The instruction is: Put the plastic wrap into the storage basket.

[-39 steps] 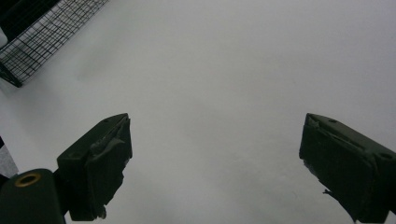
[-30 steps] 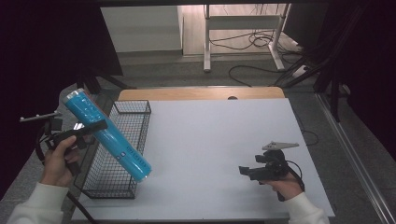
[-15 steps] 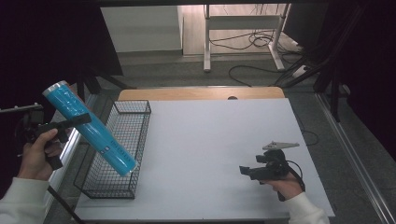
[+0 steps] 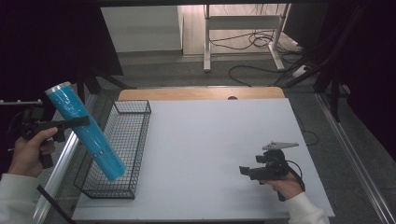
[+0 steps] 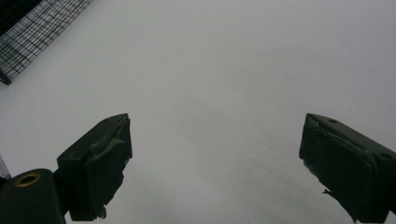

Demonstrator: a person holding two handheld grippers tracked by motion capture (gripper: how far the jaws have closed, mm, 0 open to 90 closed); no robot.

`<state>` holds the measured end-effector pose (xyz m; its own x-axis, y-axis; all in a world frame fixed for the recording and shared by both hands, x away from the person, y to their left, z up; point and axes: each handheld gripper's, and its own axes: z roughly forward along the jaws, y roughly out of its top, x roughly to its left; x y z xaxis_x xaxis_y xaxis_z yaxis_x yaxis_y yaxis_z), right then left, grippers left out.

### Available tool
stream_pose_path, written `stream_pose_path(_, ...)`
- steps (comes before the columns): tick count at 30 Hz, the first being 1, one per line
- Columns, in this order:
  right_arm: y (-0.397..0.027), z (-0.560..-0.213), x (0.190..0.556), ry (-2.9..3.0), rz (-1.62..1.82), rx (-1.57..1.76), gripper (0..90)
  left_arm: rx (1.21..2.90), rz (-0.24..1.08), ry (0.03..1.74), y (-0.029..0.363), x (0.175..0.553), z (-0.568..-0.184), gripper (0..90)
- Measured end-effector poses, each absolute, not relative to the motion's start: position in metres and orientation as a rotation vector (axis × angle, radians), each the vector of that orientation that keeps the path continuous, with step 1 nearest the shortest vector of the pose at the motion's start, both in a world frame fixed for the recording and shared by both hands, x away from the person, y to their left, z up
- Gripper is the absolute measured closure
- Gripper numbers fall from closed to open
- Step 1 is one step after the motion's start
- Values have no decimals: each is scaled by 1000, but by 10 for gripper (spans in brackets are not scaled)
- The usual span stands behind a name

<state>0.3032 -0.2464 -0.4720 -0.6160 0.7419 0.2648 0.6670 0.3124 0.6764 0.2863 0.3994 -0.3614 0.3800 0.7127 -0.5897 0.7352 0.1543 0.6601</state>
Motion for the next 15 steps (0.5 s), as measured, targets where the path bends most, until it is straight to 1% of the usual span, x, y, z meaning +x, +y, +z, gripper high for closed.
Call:
stream_pose_path(7, -247, -473, 304, 2471, 1185, 1329, 93, 1649, 1, 1393, 391, 301, -374, 323)
stream_pose_path(15, -247, -473, 305, 2468, 1186, 1326, 93, 1705, -21, 1395, 381, 307, -384, 323)
